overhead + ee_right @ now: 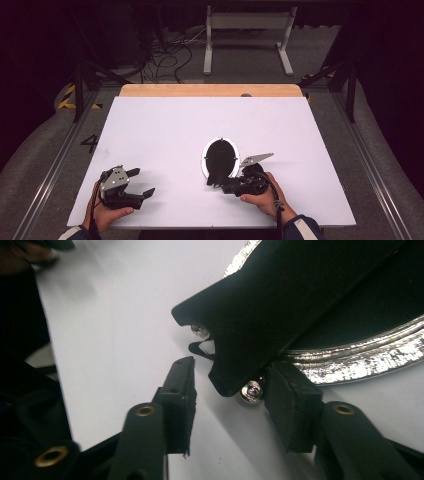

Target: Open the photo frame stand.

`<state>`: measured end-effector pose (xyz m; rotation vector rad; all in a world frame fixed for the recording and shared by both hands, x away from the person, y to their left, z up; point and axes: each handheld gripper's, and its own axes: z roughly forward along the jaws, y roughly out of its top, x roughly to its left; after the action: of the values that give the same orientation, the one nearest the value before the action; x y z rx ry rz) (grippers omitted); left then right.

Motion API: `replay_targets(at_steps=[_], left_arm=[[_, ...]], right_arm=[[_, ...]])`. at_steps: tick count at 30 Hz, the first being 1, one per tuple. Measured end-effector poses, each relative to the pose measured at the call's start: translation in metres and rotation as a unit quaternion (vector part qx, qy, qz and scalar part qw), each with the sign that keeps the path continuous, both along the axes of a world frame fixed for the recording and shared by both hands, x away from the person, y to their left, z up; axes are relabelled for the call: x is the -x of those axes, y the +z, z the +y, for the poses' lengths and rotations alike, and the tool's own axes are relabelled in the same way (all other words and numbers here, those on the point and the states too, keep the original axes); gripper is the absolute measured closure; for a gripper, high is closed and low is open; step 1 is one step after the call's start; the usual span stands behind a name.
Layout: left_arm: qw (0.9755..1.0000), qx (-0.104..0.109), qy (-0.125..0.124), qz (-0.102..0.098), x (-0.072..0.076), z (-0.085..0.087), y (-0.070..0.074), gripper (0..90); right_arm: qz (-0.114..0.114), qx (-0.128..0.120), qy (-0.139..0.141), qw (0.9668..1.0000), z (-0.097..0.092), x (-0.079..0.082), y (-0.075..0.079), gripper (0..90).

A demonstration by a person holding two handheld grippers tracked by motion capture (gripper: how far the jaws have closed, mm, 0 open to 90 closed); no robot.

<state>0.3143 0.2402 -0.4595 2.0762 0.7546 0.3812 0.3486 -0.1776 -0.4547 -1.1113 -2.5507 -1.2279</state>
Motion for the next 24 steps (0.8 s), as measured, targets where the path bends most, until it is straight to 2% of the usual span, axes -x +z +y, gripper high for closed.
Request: replay_targets(at_steps=[7, 9, 10, 12, 14, 15, 16, 18, 20, 22, 24], left_arm=[[1.0, -0.008, -0.001, 0.004, -0.002, 0.0, -0.001, 14.2], [0.9999, -0.009, 0.0, 0.009, -0.002, -0.001, -0.002, 14.2], [0.9999, -0.009, -0.003, 0.014, -0.003, -0.002, -0.003, 14.2], [0.9998, -0.006, -0.007, 0.017, -0.003, -0.004, -0.003, 14.3], [0.9997, -0.007, -0.01, 0.019, -0.004, -0.007, -0.004, 14.4], [0.9997, -0.007, -0.015, 0.021, -0.006, -0.009, -0.004, 14.4], [0.9997, -0.007, -0.015, 0.021, -0.006, -0.009, -0.004, 14.5], [0.9995, -0.014, -0.021, 0.02, -0.008, -0.015, -0.004, 14.4], [0.9994, -0.018, -0.024, 0.016, -0.012, -0.019, -0.003, 14.5], [0.9994, -0.011, -0.025, 0.02, -0.018, -0.023, -0.002, 14.8], [0.9993, -0.013, -0.026, 0.022, -0.025, -0.028, -0.002, 15.2]], right_arm=[[0.02, -0.036, -0.017, 0.999, -0.003, -0.004, -0.001, 53.2], [0.034, -0.063, -0.03, 0.9969, -0.005, -0.007, -0.002, 53.3], [0.051, -0.085, -0.048, 0.994, -0.007, -0.01, -0.005, 52.6], [0.072, -0.105, -0.058, 0.9902, -0.009, -0.014, -0.007, 54.1], [0.091, -0.133, -0.066, 0.9847, -0.01, -0.018, -0.01, 55.3], [0.095, -0.14, -0.069, 0.9832, -0.01, -0.019, -0.01, 55.3], [0.095, -0.14, -0.069, 0.9832, -0.01, -0.019, -0.01, 55.3], [0.111, -0.161, -0.084, 0.9772, -0.011, -0.021, -0.012, 54.8], [0.129, -0.183, -0.102, 0.9691, -0.012, -0.024, -0.015, 54.8], [0.137, -0.194, -0.112, 0.9649, -0.012, -0.026, -0.018, 55.2], [0.139, -0.199, -0.118, 0.9628, -0.01, -0.028, -0.018, 55.3]])
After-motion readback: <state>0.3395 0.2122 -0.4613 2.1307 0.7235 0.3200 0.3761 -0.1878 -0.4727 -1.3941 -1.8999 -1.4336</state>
